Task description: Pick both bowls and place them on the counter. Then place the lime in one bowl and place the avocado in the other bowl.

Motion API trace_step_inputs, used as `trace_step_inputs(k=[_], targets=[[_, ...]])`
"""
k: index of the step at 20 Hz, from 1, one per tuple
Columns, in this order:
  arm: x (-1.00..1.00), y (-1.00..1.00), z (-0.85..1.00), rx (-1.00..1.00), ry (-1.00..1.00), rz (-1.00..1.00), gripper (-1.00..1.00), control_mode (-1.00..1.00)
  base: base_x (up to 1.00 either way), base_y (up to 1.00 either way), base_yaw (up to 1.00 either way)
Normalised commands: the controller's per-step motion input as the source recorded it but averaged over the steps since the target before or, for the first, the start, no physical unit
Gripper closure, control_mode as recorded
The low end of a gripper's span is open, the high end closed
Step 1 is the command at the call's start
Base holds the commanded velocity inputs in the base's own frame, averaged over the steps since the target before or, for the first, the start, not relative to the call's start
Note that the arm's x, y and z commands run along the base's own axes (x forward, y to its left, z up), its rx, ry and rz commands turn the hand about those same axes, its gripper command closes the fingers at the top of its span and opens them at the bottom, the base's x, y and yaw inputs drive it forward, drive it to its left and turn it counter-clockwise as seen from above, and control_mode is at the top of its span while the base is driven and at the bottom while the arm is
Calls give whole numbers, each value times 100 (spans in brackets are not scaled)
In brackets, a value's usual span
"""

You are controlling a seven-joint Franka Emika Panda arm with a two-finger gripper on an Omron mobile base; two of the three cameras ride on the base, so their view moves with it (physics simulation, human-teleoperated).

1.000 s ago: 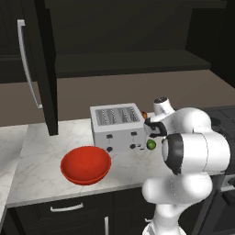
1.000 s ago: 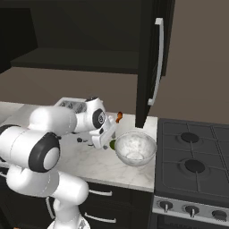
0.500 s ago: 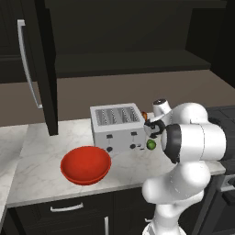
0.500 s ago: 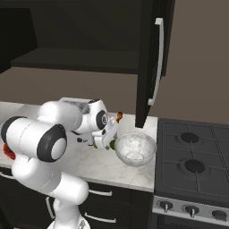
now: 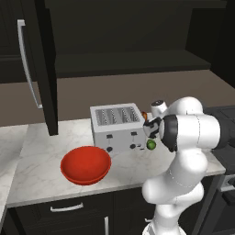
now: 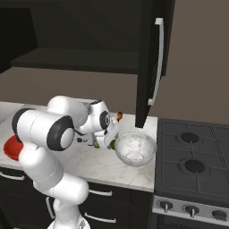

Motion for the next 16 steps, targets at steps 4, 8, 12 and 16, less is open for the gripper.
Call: trace_step_inputs(k=[4, 8, 12, 16], targets=[[15, -6, -12, 0, 1, 0, -100, -100, 0, 0, 0], [1, -7, -15, 0, 3, 0, -100, -100, 0, 0, 0], [0, -9, -17, 0, 4, 0, -100, -100, 0, 0, 0], [2, -2, -20, 0, 6, 0, 100, -100, 0, 0, 0]])
